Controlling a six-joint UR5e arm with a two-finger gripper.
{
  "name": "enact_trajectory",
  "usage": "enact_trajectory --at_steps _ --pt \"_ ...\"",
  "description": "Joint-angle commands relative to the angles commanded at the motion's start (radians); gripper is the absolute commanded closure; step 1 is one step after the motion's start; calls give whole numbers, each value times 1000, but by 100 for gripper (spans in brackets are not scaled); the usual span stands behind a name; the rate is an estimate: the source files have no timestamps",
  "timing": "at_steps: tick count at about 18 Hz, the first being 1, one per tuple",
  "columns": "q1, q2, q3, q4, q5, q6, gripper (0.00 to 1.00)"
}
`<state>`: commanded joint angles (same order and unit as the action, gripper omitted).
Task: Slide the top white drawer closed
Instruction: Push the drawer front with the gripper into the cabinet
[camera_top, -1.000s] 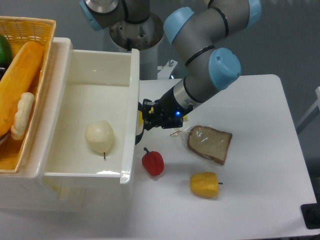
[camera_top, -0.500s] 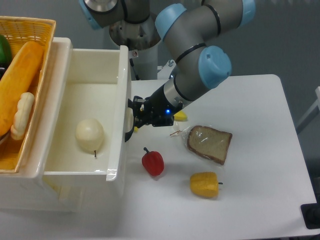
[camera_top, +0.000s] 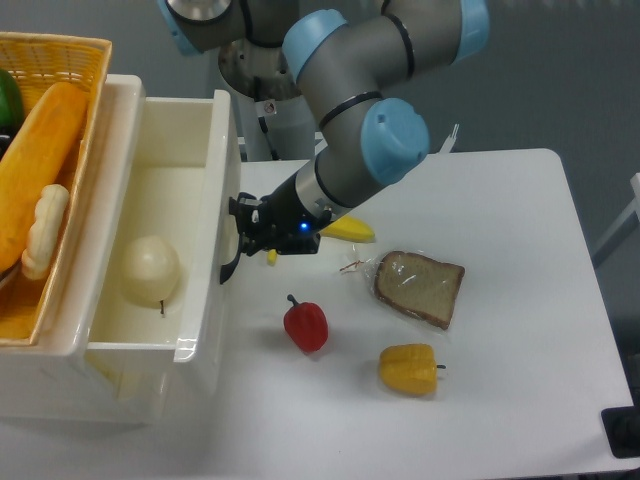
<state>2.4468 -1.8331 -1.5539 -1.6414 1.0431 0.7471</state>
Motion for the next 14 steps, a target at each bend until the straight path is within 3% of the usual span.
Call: enact_trajectory --at_steps 9,14 --pt "-64 -3 6 3 -6 -41 83" --pt "-103 -6 6 38 -6 -86 83"
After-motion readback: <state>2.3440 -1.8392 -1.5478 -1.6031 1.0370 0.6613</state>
